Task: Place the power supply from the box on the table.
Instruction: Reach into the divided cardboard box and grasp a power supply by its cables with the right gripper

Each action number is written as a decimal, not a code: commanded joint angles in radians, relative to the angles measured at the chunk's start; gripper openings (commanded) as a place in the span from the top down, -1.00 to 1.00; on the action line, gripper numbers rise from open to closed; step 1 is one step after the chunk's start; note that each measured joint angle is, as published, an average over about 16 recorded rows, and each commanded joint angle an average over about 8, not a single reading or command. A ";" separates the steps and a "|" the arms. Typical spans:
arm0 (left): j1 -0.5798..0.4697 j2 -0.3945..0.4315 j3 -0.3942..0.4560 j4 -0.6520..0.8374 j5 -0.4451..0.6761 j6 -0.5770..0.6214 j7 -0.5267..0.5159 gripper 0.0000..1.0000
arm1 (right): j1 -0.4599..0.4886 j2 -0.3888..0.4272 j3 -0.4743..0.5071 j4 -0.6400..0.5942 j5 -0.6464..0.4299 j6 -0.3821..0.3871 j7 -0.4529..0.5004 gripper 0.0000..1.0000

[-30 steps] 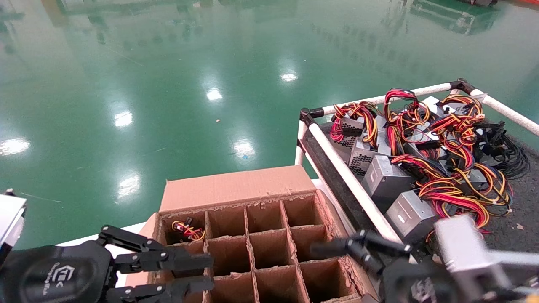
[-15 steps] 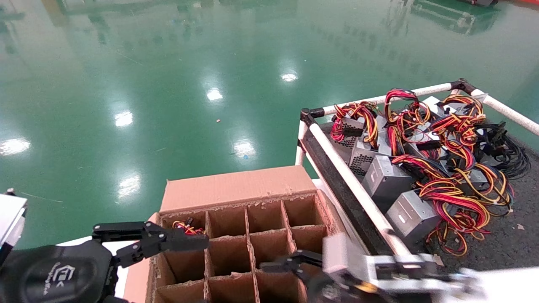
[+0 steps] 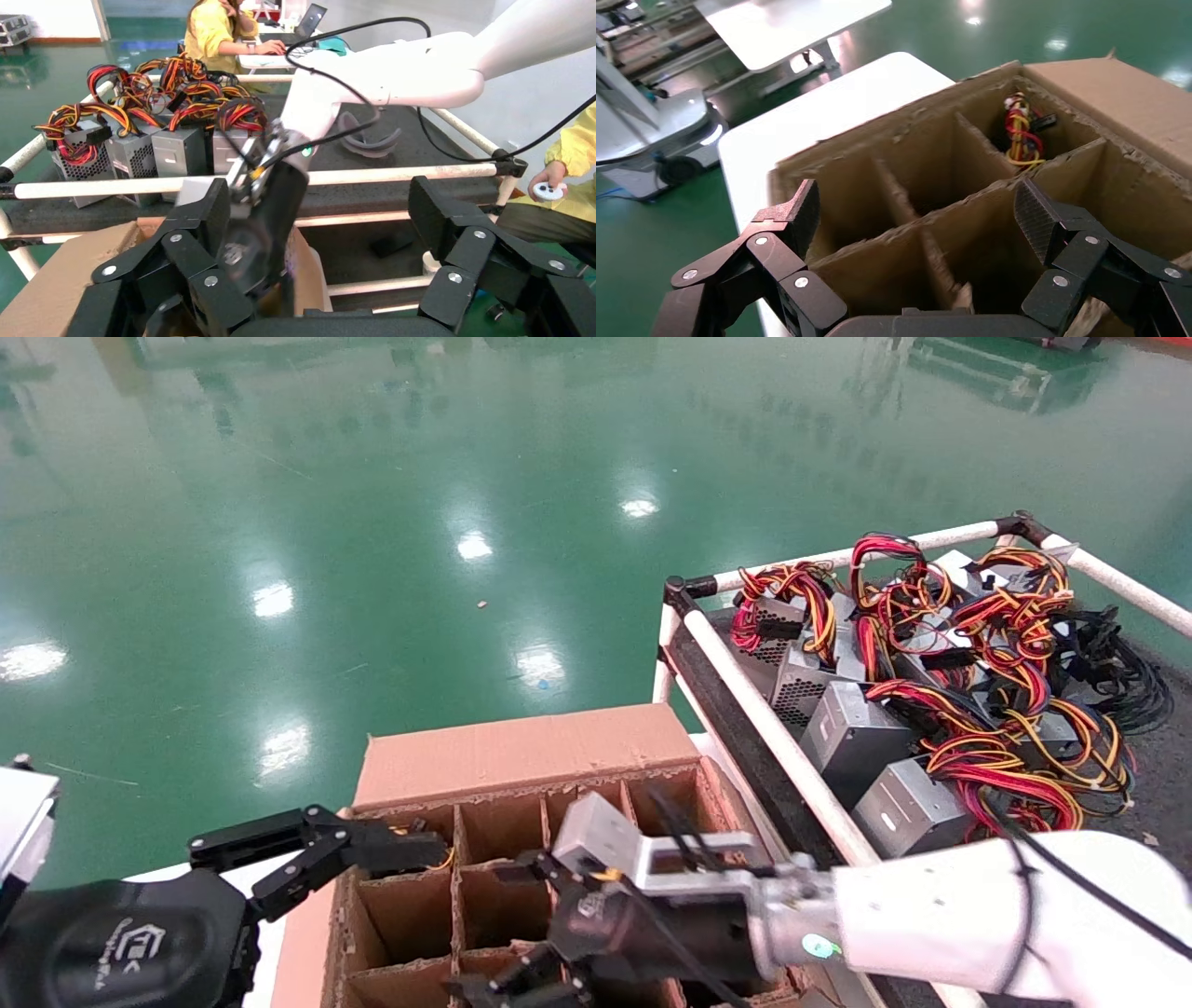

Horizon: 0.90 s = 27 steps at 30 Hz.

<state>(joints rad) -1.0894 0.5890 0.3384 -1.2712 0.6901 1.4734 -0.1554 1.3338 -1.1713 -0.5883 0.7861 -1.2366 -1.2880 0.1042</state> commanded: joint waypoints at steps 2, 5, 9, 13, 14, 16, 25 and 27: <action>0.000 0.000 0.000 0.000 0.000 0.000 0.000 -1.00 | 0.032 -0.050 -0.014 -0.062 -0.028 0.027 -0.019 -1.00; 0.000 0.000 0.000 0.000 0.000 0.000 0.000 -1.00 | 0.065 -0.094 -0.021 -0.127 -0.041 0.037 -0.055 -1.00; 0.000 0.000 0.000 0.000 0.000 0.000 0.000 -1.00 | 0.104 -0.146 -0.027 -0.214 -0.048 0.046 -0.104 -1.00; 0.000 0.000 0.000 0.000 0.000 0.000 0.000 -1.00 | 0.134 -0.179 -0.042 -0.280 -0.041 0.059 -0.145 -1.00; 0.000 0.000 0.000 0.000 0.000 0.000 0.000 -1.00 | 0.139 -0.184 -0.048 -0.291 -0.037 0.064 -0.152 -1.00; 0.000 0.000 0.000 0.000 0.000 0.000 0.000 -1.00 | 0.148 -0.190 -0.063 -0.305 -0.024 0.076 -0.161 -1.00; 0.000 0.000 0.001 0.000 0.000 0.000 0.000 -1.00 | 0.156 -0.198 -0.166 -0.301 0.071 0.152 -0.154 0.51; 0.000 0.000 0.001 0.000 0.000 0.000 0.000 -1.00 | 0.154 -0.199 -0.193 -0.294 0.093 0.170 -0.150 0.84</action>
<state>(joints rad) -1.0896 0.5888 0.3389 -1.2712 0.6897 1.4732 -0.1551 1.4881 -1.3698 -0.7838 0.4932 -1.1443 -1.1147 -0.0452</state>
